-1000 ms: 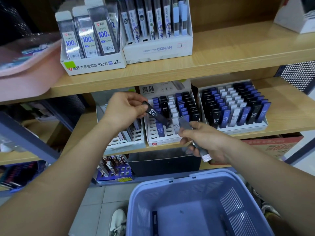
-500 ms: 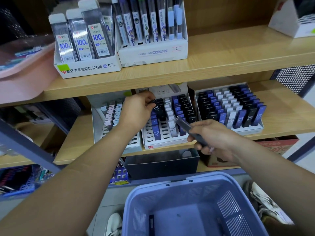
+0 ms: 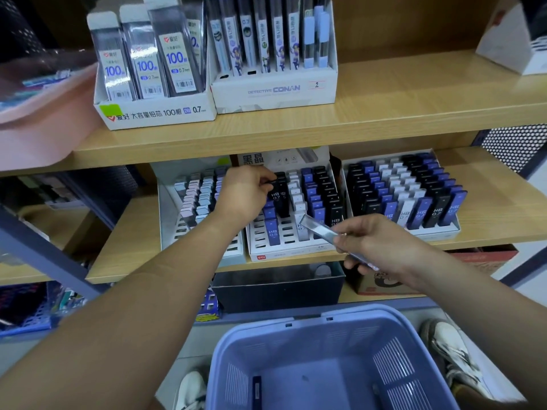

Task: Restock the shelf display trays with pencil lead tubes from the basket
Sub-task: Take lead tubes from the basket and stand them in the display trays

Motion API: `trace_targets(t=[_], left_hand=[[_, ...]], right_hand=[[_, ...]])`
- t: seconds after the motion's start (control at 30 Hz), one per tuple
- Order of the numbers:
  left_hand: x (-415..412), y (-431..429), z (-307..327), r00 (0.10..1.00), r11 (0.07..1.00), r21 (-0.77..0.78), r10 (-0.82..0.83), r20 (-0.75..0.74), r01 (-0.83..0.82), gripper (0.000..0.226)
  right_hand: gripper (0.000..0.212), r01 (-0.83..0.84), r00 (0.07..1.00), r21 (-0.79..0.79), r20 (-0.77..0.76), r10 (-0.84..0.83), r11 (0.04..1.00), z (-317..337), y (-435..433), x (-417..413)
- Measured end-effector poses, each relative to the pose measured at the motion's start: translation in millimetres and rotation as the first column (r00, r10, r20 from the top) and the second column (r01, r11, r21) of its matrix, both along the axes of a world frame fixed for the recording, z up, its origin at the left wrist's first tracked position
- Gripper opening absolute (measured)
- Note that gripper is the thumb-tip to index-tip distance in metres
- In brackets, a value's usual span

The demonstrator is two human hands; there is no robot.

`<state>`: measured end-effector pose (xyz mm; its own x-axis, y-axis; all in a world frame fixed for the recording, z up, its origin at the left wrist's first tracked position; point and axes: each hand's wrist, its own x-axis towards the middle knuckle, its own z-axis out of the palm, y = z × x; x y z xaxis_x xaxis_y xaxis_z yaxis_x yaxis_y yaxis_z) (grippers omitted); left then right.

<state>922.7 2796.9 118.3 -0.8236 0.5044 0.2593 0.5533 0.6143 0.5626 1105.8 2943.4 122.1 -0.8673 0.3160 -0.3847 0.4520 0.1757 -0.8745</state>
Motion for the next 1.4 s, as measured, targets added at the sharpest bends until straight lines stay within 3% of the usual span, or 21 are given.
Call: trace_targets(t=[0.17,0.27,0.43,0.6,0.77,0.9,1.23,1.4], left_hand=[[-5.2,0.3,2.4,0.999,0.999,0.043,0.008,0.044,-0.010,0.022],[-9.4,0.0,3.2,0.999,0.999,0.047,0.008,0.040,-0.010,0.019],[-11.2,-1.4,1.3,0.996,0.998,0.059,0.000,0.091,-0.006,0.017],[-2.3,-1.3,3.7,0.993,0.999,0.035,-0.043,0.108,0.039,0.020],[2.7,-7.2,6.5,0.993,0.995,-0.027,-0.095,0.069,0.097,0.025],[2.8,-11.9,3.3,0.996,0.997,-0.032,-0.067,0.059,0.069,0.024],[12.7,-7.7,7.0,0.987,0.988,-0.062,-0.133,0.089,0.139,0.018],[17.1,-8.4,11.6,0.979,0.974,-0.120,-0.185,0.079,0.194,0.019]], right_hand=[[0.016,-0.111,0.983,0.328,-0.103,0.153,0.938,-17.1,-17.2,-14.1],[0.012,-0.143,0.972,0.622,-0.060,0.229,0.770,-22.7,-29.1,-22.1],[0.012,-0.154,0.977,0.741,0.015,0.213,0.654,-22.5,-40.7,-22.7],[0.014,-0.184,0.980,0.617,0.058,0.189,0.765,-12.2,-32.8,-21.4],[0.019,-0.096,0.995,0.344,0.061,0.080,0.934,-0.8,-16.0,-18.5],[0.016,-0.028,0.999,0.249,-0.011,0.032,0.968,8.7,-2.0,-15.4],[0.013,-0.100,0.995,0.080,0.028,0.098,0.992,20.6,15.9,-8.1],[0.012,-0.129,0.984,0.018,0.126,0.125,0.992,14.8,18.1,-5.2]])
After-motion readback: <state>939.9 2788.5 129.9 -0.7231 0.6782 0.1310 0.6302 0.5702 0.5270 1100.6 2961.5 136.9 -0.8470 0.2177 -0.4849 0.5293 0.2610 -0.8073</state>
